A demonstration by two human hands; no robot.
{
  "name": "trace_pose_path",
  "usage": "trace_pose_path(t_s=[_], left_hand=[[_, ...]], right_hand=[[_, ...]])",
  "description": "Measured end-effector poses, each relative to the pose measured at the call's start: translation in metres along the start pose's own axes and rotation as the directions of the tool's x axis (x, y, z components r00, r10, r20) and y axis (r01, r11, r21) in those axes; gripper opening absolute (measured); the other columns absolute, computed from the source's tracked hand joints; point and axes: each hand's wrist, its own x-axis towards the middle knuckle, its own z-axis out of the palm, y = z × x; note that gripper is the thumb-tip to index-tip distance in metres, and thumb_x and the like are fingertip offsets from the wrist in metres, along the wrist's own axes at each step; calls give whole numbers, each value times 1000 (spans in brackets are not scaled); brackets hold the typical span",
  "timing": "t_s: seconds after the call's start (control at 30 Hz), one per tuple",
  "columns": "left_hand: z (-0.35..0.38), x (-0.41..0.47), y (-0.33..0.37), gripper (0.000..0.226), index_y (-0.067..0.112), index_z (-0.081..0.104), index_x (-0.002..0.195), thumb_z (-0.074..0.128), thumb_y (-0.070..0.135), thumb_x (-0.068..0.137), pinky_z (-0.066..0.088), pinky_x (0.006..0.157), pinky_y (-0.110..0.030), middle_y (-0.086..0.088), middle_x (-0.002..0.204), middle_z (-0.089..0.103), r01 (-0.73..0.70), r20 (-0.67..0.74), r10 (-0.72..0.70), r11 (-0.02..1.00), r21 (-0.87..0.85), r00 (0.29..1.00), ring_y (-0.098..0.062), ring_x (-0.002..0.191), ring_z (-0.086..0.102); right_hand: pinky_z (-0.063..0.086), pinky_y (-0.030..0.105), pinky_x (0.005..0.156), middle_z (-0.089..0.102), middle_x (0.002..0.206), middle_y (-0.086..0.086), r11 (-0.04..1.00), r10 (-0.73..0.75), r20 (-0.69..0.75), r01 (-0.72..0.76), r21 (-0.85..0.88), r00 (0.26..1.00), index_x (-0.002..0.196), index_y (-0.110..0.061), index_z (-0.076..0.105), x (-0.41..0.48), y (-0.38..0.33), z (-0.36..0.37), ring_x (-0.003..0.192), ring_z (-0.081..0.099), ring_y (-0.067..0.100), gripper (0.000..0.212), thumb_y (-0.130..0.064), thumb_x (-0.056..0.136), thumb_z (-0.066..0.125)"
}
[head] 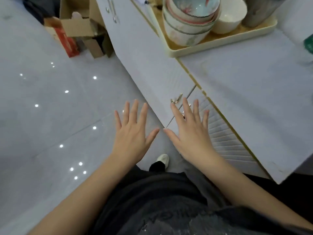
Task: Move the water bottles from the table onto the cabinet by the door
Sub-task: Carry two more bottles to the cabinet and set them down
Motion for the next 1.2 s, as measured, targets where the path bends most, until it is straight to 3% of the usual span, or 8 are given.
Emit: trace_pose_path(t_s=[0.17, 0.33, 0.57, 0.9, 1.2], left_hand=[[15, -34, -54, 86, 16, 18, 154, 11, 68, 86, 5, 117, -61, -14, 161, 14, 227, 88, -224, 974, -25, 971, -35, 149, 4], [19, -70, -113, 91, 19, 13, 155, 2, 70, 81, -2, 116, -60, -11, 162, 8, 363, 146, -352, 930, -52, 924, -32, 150, -2], [15, -131, -220, 76, 20, 7, 155, 26, 63, 95, -4, 116, -60, -9, 163, 2, 552, 206, -530, 831, -69, 823, -30, 149, -6], [16, -208, -329, 77, 20, 7, 155, 24, 64, 95, -5, 114, -62, -10, 162, 6, 792, 256, -751, 592, -148, 609, -32, 149, -4], [19, -261, -392, 76, 20, 10, 154, 22, 65, 94, -4, 115, -64, -11, 162, 7, 927, 279, -894, 291, -236, 352, -33, 149, -4]], right_hand=[[-9, 62, 117, -12, 165, 9, 986, -101, 168, 120, -112, 981, 157, -27, -2, 23, -48, 31, 149, -20, 36, 76, -62, 97, 28], [-7, 65, 115, -9, 165, 10, 959, -174, 290, 229, -168, 941, 157, -27, -2, 43, -114, 57, 149, -16, 37, 75, -62, 97, 27], [-5, 65, 115, -8, 165, 9, 893, -315, 389, 410, -188, 866, 157, -30, -1, 53, -244, 100, 150, -15, 36, 74, -61, 98, 31], [-5, 65, 116, -8, 165, 8, 736, -456, 535, 639, -222, 711, 157, -31, -1, 54, -390, 143, 150, -16, 35, 74, -62, 98, 31], [-5, 66, 116, -8, 165, 6, 524, -546, 644, 818, -236, 535, 156, -32, -3, 75, -509, 179, 150, -16, 36, 73, -62, 98, 28]])
